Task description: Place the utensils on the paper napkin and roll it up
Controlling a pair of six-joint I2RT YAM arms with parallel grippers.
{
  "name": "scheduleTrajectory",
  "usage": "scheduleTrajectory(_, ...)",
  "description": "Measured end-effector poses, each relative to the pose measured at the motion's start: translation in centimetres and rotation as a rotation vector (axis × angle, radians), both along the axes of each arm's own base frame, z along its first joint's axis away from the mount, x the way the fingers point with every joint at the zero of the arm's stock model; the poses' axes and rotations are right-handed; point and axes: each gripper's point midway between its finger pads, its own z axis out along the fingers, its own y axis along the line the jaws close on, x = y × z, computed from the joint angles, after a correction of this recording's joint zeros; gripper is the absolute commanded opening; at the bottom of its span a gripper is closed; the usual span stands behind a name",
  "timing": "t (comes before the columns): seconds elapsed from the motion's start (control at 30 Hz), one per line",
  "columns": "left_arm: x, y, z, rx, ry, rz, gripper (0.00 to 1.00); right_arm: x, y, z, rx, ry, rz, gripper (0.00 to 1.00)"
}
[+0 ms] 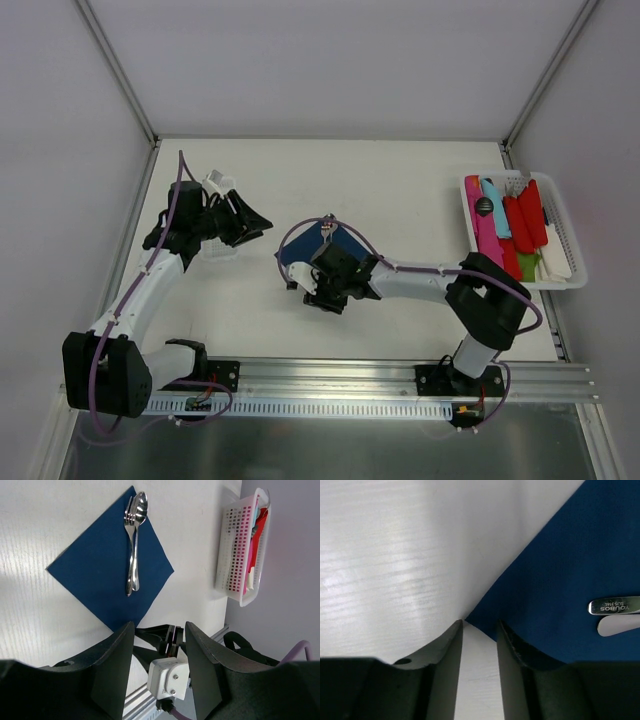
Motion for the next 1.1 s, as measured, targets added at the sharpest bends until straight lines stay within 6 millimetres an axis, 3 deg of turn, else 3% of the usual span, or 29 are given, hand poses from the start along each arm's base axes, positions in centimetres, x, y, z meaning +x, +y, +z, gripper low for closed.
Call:
scheduleTrajectory(0.07, 0.1, 0.2, 0.0, 0.000, 0.000, 0.006, 0.46, 0.2, 0.5, 0.0, 0.010, -0.004, 0.002, 0.23)
scheduleTrajectory(0.1, 0.1, 0.2, 0.0, 0.000, 0.000, 0.006, 0.46, 0.4, 0.7, 0.0, 0.016, -0.007, 0.002, 0.12)
scheduleTrajectory(0.23, 0.1, 0.4, 0.2, -0.002, -0.007, 0.011, 0.46, 0.5, 1.1, 0.0, 0.028, -0.015, 0.001, 0.00)
scheduleTrajectory(0.47, -0.2, 0.6, 0.0, 0.002, -0.010, 0.013, 0.47, 0.0, 0.7, 0.3, 0.018, 0.001, -0.007, 0.00)
scheduleTrajectory(0.6, -0.6, 0.6, -0.7, 0.007, 0.000, 0.000, 0.50, -1.0, 0.2, 1.4, 0.019, 0.032, -0.004, 0.00)
scheduleTrajectory(0.83, -1.5, 0.6, -2.4, 0.018, 0.034, -0.013, 0.78, -0.7, 1.1, 3.5, 0.061, 0.049, 0.003, 0.00)
scheduleTrajectory(0.87, -1.6, 0.7, -2.7, 0.021, 0.037, -0.014, 0.94, -0.5, 1.1, 3.7, 0.067, 0.054, -0.001, 0.00)
scheduleTrajectory(0.93, -1.8, 0.7, -3.0, 0.026, 0.037, -0.017, 0.98, 0.0, 1.1, 3.9, 0.073, 0.062, -0.013, 0.00)
scheduleTrajectory(1.1, -2.3, 1.0, -3.4, 0.039, 0.037, -0.005, 0.99, 2.2, 0.8, 4.4, 0.098, 0.091, -0.060, 0.00)
